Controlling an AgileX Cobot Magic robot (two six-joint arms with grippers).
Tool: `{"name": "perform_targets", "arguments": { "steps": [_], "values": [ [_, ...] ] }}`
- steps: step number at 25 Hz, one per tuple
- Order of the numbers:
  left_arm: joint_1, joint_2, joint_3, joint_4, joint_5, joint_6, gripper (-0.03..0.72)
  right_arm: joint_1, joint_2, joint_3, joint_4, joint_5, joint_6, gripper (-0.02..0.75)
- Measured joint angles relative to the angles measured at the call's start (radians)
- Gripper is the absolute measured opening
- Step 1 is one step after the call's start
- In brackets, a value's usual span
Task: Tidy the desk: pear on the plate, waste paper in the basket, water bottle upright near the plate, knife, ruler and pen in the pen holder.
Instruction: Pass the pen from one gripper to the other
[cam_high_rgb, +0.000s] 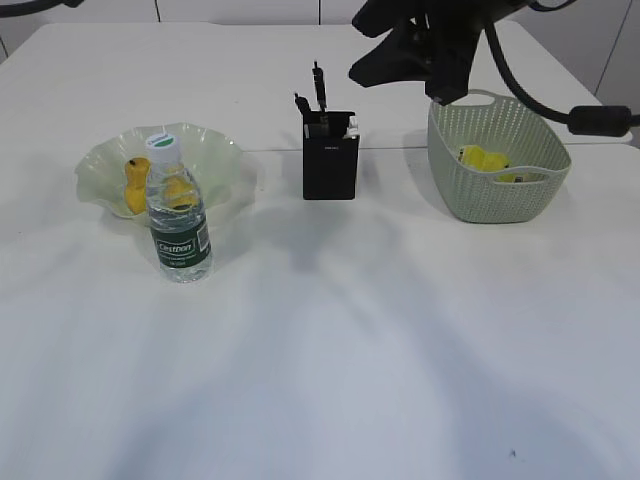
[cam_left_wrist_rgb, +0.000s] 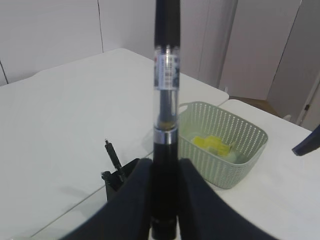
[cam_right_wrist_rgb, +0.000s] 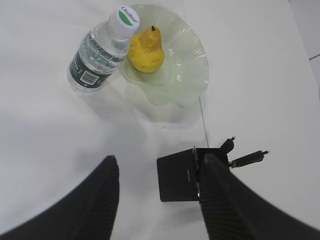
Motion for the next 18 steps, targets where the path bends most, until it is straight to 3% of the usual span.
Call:
{"name": "perform_targets", "arguments": {
  "steps": [11,18],
  "values": [
    [0.0,0.007,0.0,0.013,0.017,-0.006,0.097,0.0,0.0,0.0,0.029,0.0,-0.049,0.386],
    [-0.017,0.03,0.002,0.084,0.033,-0.045,0.097,0.0,0.0,0.0,0.032,0.027,-0.061,0.386]
  ]
}}
